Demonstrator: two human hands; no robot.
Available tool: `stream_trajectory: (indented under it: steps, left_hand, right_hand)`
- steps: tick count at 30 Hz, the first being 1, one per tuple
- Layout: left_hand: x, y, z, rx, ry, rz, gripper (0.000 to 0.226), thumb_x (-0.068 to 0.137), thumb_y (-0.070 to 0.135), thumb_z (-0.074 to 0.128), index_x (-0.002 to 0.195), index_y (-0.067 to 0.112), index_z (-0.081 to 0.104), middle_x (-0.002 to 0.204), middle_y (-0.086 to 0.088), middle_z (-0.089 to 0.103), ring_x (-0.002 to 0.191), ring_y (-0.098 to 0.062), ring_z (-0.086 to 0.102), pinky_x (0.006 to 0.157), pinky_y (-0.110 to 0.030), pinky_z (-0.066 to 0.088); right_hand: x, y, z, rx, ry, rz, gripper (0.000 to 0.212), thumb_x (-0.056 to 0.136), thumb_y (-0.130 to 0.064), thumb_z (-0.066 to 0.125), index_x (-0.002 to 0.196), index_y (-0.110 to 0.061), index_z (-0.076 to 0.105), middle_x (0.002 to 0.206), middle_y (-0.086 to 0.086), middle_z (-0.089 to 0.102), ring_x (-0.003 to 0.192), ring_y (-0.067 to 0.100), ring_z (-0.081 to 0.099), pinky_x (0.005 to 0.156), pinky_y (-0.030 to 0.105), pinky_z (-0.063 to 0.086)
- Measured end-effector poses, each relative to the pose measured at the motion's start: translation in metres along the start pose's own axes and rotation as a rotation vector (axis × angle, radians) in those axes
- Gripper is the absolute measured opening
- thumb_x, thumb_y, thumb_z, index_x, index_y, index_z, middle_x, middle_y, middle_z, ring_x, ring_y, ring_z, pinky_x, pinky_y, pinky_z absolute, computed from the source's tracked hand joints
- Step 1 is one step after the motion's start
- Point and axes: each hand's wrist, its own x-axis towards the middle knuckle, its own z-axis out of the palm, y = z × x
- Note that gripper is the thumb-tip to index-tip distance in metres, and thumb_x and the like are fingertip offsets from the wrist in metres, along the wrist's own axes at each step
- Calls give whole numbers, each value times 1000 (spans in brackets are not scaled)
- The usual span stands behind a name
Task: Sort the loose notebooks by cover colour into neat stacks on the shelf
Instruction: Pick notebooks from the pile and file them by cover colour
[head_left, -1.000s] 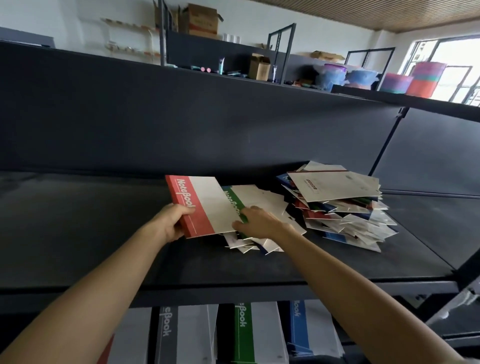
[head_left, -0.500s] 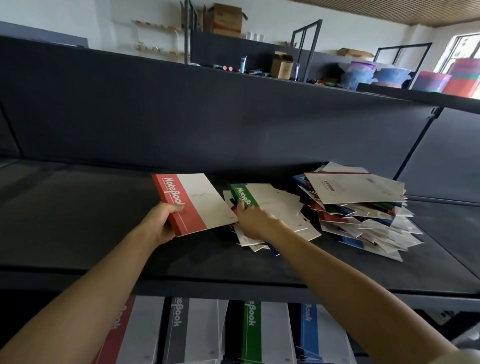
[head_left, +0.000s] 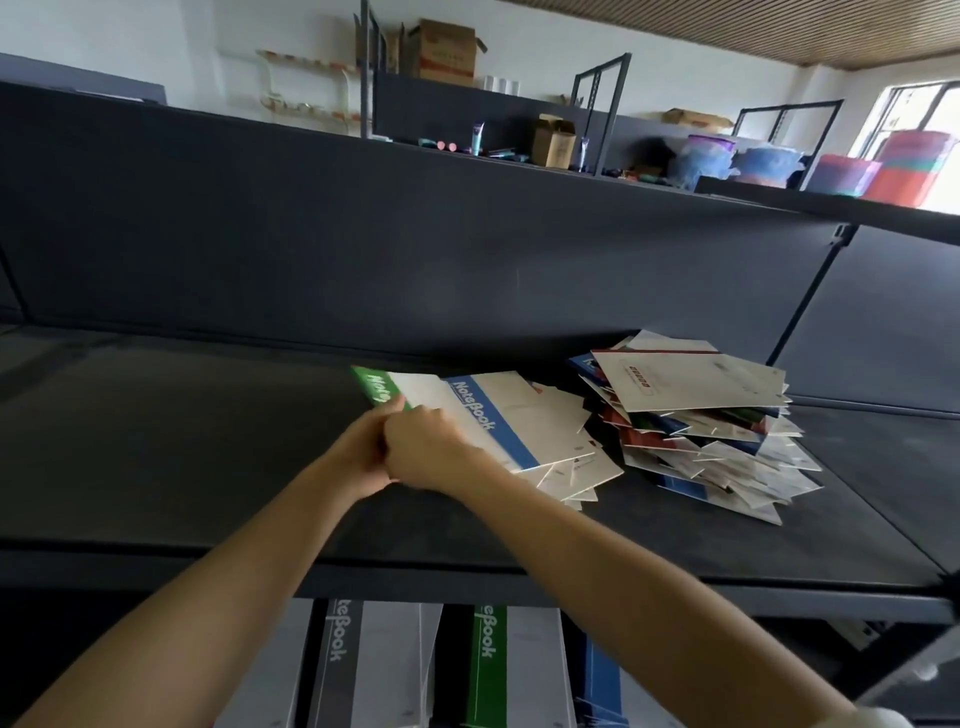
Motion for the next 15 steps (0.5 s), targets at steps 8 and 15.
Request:
stream_trajectory:
  steps: [8, 15]
  left_hand:
    - [-2, 6, -32, 60, 185, -81, 19, 94, 8, 49, 113, 8, 47, 105, -12, 57, 96, -29, 55, 80, -46, 40]
    - [-2, 12, -39, 110, 212, -71, 14, 92, 10, 52, 106, 9, 50, 85, -9, 59, 73, -25, 57, 75, -44, 41]
  right_hand:
    - [28, 93, 42, 186, -98, 419, 45, 95, -45, 43, 120, -8, 48, 107, 11, 57, 95, 28, 57, 81, 35, 48]
    - [33, 98, 46, -84, -142, 303, 37, 96, -23, 46, 128, -4, 46, 122, 13, 59, 106, 30, 59, 84, 34, 50]
